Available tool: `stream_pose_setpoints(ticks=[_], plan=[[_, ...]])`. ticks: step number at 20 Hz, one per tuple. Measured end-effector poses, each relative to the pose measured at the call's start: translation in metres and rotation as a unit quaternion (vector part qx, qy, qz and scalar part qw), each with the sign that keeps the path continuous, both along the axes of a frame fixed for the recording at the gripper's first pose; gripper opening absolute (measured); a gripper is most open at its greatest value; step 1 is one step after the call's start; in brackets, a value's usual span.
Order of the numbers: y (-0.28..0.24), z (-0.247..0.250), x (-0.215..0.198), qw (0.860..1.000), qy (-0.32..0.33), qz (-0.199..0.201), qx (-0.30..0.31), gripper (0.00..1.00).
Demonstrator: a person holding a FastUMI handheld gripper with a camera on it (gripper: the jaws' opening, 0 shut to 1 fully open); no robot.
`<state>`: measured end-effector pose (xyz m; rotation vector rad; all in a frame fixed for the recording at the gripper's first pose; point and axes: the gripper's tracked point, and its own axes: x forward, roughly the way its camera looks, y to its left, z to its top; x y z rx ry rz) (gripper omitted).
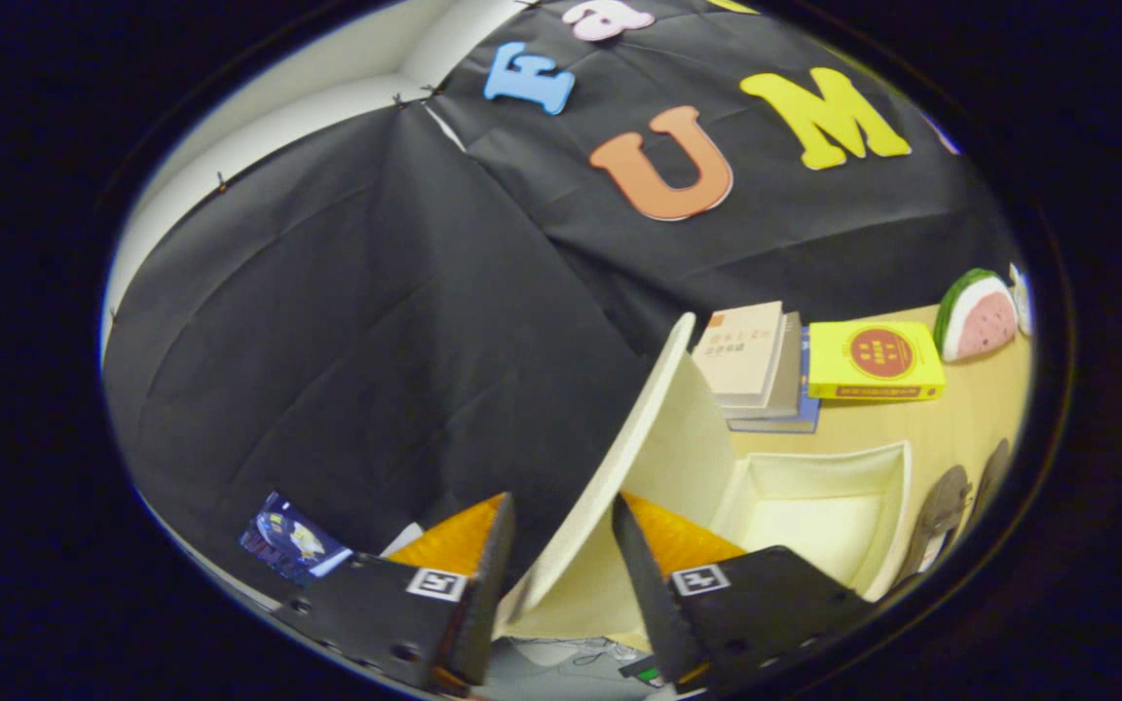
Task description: Open the storage box then place both shoes into the box .Put the left shoe in first, then the right shoe, with the right side of both shoes facing outward in a uniform manner.
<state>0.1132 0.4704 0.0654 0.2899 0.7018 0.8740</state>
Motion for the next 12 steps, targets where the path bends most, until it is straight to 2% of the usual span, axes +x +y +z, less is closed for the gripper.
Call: stream_pose_setpoints(ticks=[1, 3, 8, 12], plan=[[0.008, -0.001, -0.006, 1.0, -0.014, 0.014, -0.006, 0.72], [0.015, 0.002, -0.012, 0.999, -0.035, 0.023, -0.012, 0.95], [-0.001, 0.007, -0.011, 0.998, -0.065, 0.006, -0.023, 0.96], [-0.046, 0.0, 0.0, 0.995, -0.084, -0.019, -0.051, 0.95]])
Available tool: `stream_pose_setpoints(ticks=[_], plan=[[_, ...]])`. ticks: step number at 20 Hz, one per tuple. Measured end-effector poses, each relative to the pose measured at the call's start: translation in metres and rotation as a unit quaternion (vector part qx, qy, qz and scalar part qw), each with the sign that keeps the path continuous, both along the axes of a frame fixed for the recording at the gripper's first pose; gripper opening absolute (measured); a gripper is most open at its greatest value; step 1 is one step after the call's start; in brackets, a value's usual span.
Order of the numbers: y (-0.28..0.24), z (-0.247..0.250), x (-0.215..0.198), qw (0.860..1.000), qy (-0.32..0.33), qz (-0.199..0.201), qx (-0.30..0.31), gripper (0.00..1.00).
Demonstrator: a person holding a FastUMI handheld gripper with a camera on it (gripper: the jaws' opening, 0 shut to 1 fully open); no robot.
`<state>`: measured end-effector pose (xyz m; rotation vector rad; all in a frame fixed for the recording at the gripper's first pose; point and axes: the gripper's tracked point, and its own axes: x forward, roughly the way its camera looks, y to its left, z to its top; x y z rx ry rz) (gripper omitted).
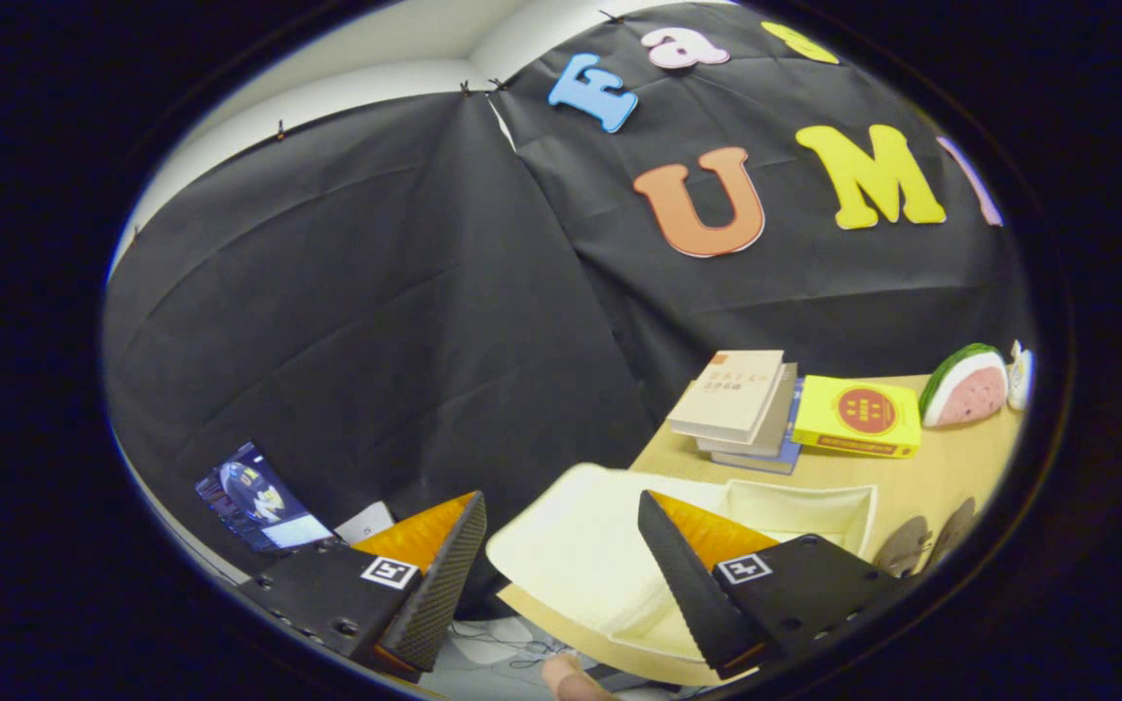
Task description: Open the storage box then place both shoes into the box .Put the left shoe in first, then the right shoe, with the right side of both shoes facing outward in a uniform manner.
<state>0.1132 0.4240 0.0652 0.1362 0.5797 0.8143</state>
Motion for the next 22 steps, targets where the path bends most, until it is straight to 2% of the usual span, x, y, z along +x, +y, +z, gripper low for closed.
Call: stream_pose_setpoints(ticks=[6, 12, 17, 22], plan=[[-0.096, -0.04, 0.031, 0.997, 0.002, -0.068, -0.047, 0.96], [-0.216, -0.104, 0.07, 0.98, 0.023, -0.159, -0.115, 0.96], [-0.298, -0.161, 0.084, 0.959, 0.081, -0.218, -0.161, 0.94], [-0.356, -0.239, 0.072, 0.926, 0.158, -0.223, -0.26, 0.87]])
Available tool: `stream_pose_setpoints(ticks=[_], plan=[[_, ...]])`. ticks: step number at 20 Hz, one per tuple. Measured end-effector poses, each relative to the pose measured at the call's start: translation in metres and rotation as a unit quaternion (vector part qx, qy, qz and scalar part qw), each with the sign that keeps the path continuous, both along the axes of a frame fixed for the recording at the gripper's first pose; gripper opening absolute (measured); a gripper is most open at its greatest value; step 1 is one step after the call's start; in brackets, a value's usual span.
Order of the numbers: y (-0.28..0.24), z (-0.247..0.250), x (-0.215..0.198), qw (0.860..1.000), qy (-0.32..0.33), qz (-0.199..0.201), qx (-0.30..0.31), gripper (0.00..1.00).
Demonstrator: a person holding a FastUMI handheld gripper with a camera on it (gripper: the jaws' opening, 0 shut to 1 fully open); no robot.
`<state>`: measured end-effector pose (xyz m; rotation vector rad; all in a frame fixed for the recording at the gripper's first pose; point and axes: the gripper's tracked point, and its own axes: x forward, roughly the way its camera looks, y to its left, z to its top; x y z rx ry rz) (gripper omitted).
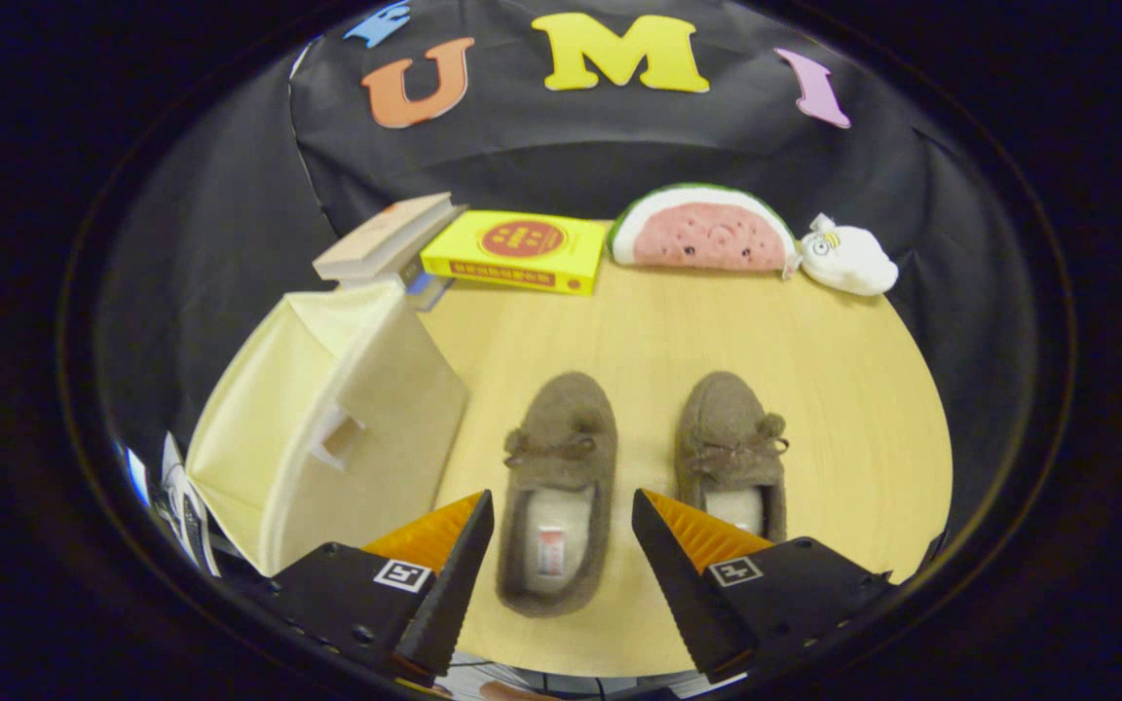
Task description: Open the storage box then place both shoes into the box .Put the left shoe in first, then the right shoe, with the right side of both shoes facing outward in a uniform manner.
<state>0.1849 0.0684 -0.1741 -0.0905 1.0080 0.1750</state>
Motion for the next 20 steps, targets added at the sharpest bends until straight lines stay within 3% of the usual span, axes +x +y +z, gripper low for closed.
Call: stream_pose_setpoints(ticks=[3, 4, 8, 11, 12, 15, 20], plan=[[-0.005, -0.028, 0.001, 0.999, 0.041, -0.005, -0.002, 0.72], [-0.01, -0.037, 0.002, 0.999, 0.052, -0.005, -0.011, 0.56], [-0.005, -0.054, 0.008, 0.997, 0.08, -0.014, 0.002, 0.2], [-0.009, -0.062, 0.01, 0.995, 0.096, -0.017, 0.005, 0.19], [-0.007, -0.058, 0.012, 0.995, 0.092, -0.032, 0.018, 0.01], [-0.009, -0.052, 0.01, 0.995, 0.09, -0.035, 0.029, 0.01], [-0.006, 0.001, 0.007, 0.996, 0.061, -0.046, 0.044, 0.01]])
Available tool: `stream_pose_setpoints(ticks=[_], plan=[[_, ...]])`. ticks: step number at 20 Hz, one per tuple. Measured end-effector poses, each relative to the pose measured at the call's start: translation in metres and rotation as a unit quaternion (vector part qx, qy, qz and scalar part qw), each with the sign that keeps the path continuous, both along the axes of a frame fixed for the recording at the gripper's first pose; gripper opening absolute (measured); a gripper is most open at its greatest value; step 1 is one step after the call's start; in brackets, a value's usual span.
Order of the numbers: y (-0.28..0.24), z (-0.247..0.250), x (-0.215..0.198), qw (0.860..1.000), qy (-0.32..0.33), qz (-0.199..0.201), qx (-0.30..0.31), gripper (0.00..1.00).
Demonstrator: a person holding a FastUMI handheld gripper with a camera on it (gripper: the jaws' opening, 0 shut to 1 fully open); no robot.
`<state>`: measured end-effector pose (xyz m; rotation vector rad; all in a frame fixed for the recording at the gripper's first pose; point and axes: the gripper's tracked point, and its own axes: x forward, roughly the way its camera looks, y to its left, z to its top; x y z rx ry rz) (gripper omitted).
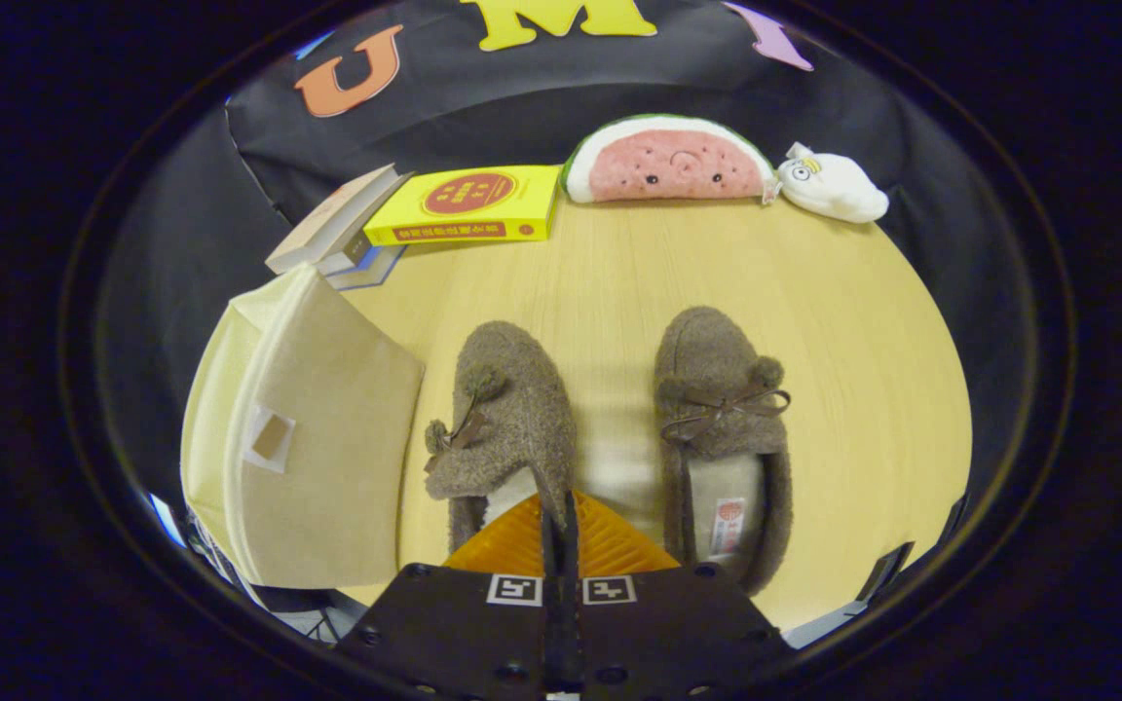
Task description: Open the storage box then place both shoes into the box .Put the left shoe in first, then the right shoe, with the right side of both shoes facing outward in a uniform manner.
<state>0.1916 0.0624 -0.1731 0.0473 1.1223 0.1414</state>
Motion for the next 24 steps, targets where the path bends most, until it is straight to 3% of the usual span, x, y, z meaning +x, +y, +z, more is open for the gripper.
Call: stream_pose_setpoints(ticks=[8, 13, 18, 24], plan=[[0.062, 0.107, -0.023, 0.998, -0.045, 0.028, 0.04, 0.0], [0.13, 0.133, -0.033, 0.995, -0.048, 0.043, 0.074, 0.0], [0.196, 0.108, -0.031, 0.995, -0.026, 0.05, 0.086, 0.0], [0.247, 0.035, -0.027, 0.997, 0.0, 0.031, 0.068, 0.0]])
